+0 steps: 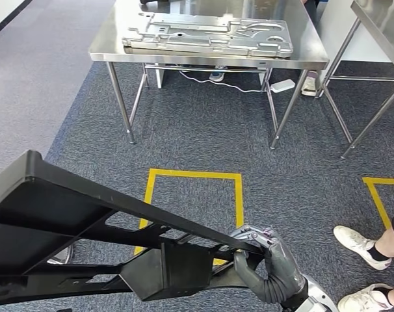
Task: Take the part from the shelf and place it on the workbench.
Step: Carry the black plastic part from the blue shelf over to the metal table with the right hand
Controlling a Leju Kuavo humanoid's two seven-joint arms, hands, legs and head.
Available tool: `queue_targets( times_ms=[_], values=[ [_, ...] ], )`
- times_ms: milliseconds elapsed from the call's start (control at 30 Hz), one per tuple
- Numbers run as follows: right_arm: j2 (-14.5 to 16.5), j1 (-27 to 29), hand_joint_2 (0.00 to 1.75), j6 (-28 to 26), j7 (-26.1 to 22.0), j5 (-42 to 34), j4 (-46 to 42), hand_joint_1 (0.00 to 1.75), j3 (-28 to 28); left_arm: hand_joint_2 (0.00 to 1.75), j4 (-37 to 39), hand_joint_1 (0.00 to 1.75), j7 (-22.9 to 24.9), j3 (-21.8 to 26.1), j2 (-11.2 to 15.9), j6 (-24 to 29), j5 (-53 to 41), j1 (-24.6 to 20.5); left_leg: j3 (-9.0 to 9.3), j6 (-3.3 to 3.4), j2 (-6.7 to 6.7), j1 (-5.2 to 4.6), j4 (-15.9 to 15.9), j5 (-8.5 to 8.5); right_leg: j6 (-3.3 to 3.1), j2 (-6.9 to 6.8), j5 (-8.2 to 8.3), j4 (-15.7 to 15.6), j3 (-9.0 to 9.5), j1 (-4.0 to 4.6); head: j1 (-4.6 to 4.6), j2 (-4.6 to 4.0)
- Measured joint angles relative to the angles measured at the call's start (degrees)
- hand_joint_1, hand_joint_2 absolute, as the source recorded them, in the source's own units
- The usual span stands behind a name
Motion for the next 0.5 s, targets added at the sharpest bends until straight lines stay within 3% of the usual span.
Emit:
queue_targets(
  times_ms=[500],
  values=[
    [0.0,0.0,1.75,-0.3,0.0,0.8,0.0,1.75,0.0,1.75,0.0,0.0,-0.5,0.1,0.0,-0.5,0.0,0.0,0.08,-0.04,0.0,0.3,0.0,0.02,0.01,0.0,-0.02,0.1,-0.04,0.21,0.0,0.0]
  ],
)
